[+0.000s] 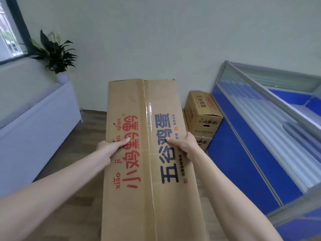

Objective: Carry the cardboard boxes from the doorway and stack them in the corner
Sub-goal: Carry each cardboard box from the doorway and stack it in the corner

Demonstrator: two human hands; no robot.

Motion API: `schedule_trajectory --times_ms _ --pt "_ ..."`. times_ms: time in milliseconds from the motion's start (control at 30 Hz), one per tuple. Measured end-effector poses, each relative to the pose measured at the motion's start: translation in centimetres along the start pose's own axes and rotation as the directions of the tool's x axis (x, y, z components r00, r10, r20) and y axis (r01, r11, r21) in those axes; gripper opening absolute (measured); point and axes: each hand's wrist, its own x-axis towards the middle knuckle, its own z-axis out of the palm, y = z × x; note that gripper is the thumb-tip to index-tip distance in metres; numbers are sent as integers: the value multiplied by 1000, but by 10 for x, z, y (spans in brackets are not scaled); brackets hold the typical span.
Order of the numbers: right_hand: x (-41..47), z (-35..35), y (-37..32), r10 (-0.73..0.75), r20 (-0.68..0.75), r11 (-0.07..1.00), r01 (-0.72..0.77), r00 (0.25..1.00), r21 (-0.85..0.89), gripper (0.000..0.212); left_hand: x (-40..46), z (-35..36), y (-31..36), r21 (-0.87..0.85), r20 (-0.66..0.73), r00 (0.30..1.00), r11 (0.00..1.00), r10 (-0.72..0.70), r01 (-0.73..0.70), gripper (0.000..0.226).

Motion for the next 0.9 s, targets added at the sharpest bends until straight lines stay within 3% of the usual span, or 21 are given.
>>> schedule_trajectory --times_ms 233,500,667,900 --pt "121 -20 -29 25 -55 999 -23 998 37 77 108 67 75 60 50 999 998 -3 0 72" --pt "334 -56 -41 76 -60 995 -71 995 73 83 270 183 158 124 47 998 992 -34 28 65" --pt "457 -91 -71 95 -15 990 -93 995 108 75 357 260 220 120 41 998 992 -42 37 58" --pt "622 -136 -102 137 -29 988 -135 990 77 104 484 355 285 78 62 994 993 -95 90 66"
